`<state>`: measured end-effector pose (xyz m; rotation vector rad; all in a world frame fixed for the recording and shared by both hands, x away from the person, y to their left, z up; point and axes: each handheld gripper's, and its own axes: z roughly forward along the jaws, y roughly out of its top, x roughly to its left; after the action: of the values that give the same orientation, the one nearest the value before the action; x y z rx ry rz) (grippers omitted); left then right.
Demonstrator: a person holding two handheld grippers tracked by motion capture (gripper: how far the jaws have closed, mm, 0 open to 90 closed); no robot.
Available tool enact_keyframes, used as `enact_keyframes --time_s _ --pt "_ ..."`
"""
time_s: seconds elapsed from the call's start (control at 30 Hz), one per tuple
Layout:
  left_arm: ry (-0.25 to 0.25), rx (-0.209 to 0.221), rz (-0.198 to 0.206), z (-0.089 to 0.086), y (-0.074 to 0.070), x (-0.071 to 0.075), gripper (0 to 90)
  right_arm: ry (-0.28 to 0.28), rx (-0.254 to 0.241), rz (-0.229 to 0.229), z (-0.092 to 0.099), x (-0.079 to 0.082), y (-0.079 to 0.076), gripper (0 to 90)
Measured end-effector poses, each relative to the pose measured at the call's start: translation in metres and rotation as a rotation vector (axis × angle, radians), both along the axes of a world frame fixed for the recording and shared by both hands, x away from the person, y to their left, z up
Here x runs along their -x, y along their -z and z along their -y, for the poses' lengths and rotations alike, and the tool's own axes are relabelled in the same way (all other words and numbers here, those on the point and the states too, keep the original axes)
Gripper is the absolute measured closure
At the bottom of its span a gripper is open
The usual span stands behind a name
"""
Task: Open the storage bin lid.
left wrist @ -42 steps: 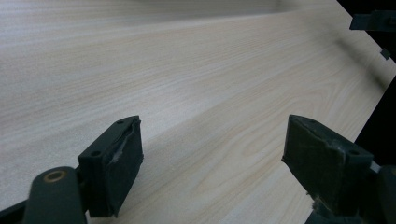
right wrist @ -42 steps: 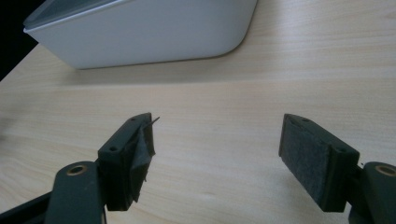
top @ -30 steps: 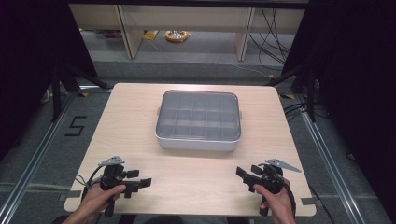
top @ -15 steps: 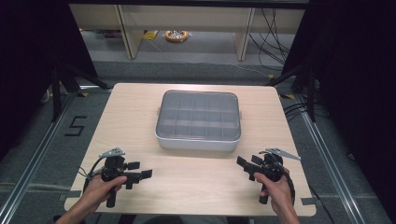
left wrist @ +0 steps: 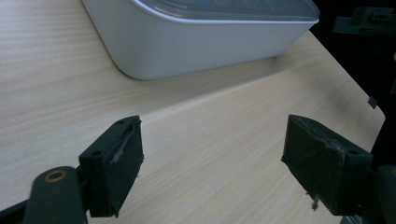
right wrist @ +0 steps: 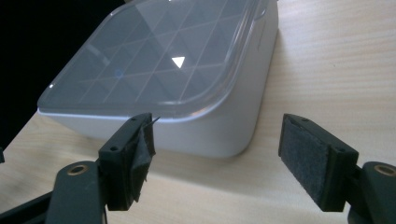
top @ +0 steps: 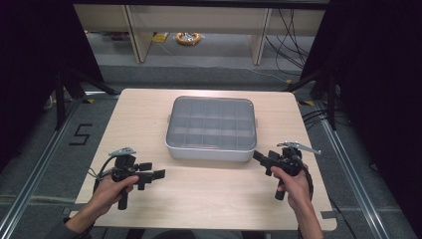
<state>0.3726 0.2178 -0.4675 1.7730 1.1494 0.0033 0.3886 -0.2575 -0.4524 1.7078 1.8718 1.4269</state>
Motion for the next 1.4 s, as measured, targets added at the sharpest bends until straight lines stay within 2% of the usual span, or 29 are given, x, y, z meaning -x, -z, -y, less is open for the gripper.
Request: enact_keyframes --time_s 0.13,0.17,0.23,0.27,0.33,0.37,0.4,0.43,0.5,0.53,0.57,0.6,0.67,0.7,0.73,0.8,0.83,0.9,0.97,1.0,1.07,1.1,1.13,1.17,1.2,1.27,1.3,1.33,1.4 --pt "-0.005 0.007 0.002 0.001 -0.004 -0.007 19.5 0.016 -0.030 -0.031 -0.003 -0.005 -0.004 27.9" --pt "-0.009 0.043 -0.021 0.001 -0.007 -0.013 19.7 0.008 0.000 -0.003 0.000 -0.012 -0.002 28.2" --pt "-0.014 0.031 -0.004 0.001 -0.010 -0.017 19.8 0.016 0.009 0.003 0.001 -0.015 -0.001 28.3" --pt "-0.033 0.028 0.004 0.001 -0.013 -0.022 20.1 0.041 -0.024 -0.033 -0.001 -0.020 -0.003 29.1" --pt "-0.034 0.039 0.001 0.000 -0.015 -0.026 20.1 0.037 -0.041 -0.040 -0.001 -0.020 -0.004 29.3" --pt "-0.040 0.037 0.007 0.000 -0.017 -0.030 20.1 0.032 -0.001 0.001 0.002 -0.026 -0.003 29.4" --pt "-0.048 0.027 0.012 0.000 -0.019 -0.033 20.2 0.049 -0.041 -0.026 -0.001 -0.028 -0.006 29.6" --pt "-0.057 0.035 0.014 0.001 -0.020 -0.035 20.2 0.038 -0.032 0.000 0.001 -0.032 -0.006 30.1" --pt "-0.052 0.026 0.010 0.004 -0.020 -0.044 20.2 0.063 -0.069 -0.011 0.000 -0.040 -0.010 31.1" --pt "-0.055 0.019 0.012 0.005 -0.020 -0.047 20.2 0.071 -0.111 -0.052 -0.003 -0.039 -0.013 31.5" --pt "-0.055 0.019 0.012 0.005 -0.020 -0.047 20.3 0.071 -0.111 -0.052 -0.003 -0.039 -0.013 31.5" --pt "-0.059 0.021 0.012 0.007 -0.020 -0.051 20.3 0.061 -0.080 -0.012 -0.001 -0.044 -0.012 31.7" --pt "-0.069 0.029 0.008 0.008 -0.020 -0.056 20.2 0.057 -0.057 0.015 0.001 -0.050 -0.011 32.2" --pt "-0.080 0.020 0.010 0.010 -0.020 -0.058 20.3 0.061 -0.093 -0.004 0.000 -0.050 -0.012 32.3" --pt "-0.076 0.013 0.009 0.010 -0.020 -0.060 20.3 0.099 -0.145 -0.087 -0.004 -0.050 -0.015 32.3" --pt "-0.082 0.017 0.013 0.012 -0.021 -0.065 20.3 0.092 -0.127 -0.062 -0.002 -0.052 -0.013 32.3" --pt "-0.091 -0.005 0.033 0.013 -0.023 -0.070 20.3 0.094 -0.125 -0.063 -0.003 -0.054 -0.012 32.4" --pt "-0.110 -0.031 0.057 0.015 -0.025 -0.077 20.9 0.057 -0.072 0.007 0.003 -0.061 -0.006 32.4" --pt "-0.122 -0.038 0.061 0.017 -0.027 -0.091 21.6 0.119 -0.157 -0.102 -0.005 -0.062 -0.011 32.3" --pt "-0.127 -0.040 0.060 0.018 -0.027 -0.096 21.6 0.111 -0.151 -0.092 -0.004 -0.064 -0.010 32.4" --pt "-0.131 -0.043 0.055 0.020 -0.028 -0.105 21.7 0.074 -0.070 0.008 0.001 -0.074 -0.004 32.4" --pt "-0.135 -0.036 0.054 0.022 -0.027 -0.110 21.7 0.076 -0.070 0.013 0.001 -0.076 -0.004 32.5" --pt "-0.135 -0.036 0.054 0.022 -0.027 -0.110 21.7 0.101 -0.118 -0.043 -0.003 -0.075 -0.008 32.5" --pt "-0.131 -0.038 0.047 0.023 -0.026 -0.114 21.7 0.101 -0.118 -0.043 -0.003 -0.075 -0.008 32.5" --pt "-0.144 -0.044 0.052 0.024 -0.024 -0.120 21.7 0.084 -0.071 0.009 0.001 -0.081 -0.005 32.5" --pt "-0.144 -0.044 0.044 0.024 -0.022 -0.132 22.1 0.102 -0.119 -0.029 -0.002 -0.085 -0.007 32.5" --pt "-0.154 -0.030 0.033 0.025 -0.021 -0.137 22.2 0.082 -0.076 0.022 0.002 -0.091 -0.003 32.5" --pt "-0.158 -0.015 0.023 0.025 -0.020 -0.141 22.4 0.106 -0.123 -0.025 -0.002 -0.090 -0.005 32.5" --pt "-0.164 -0.019 0.023 0.026 -0.020 -0.147 22.9 0.105 -0.119 -0.026 -0.002 -0.094 -0.005 32.9"
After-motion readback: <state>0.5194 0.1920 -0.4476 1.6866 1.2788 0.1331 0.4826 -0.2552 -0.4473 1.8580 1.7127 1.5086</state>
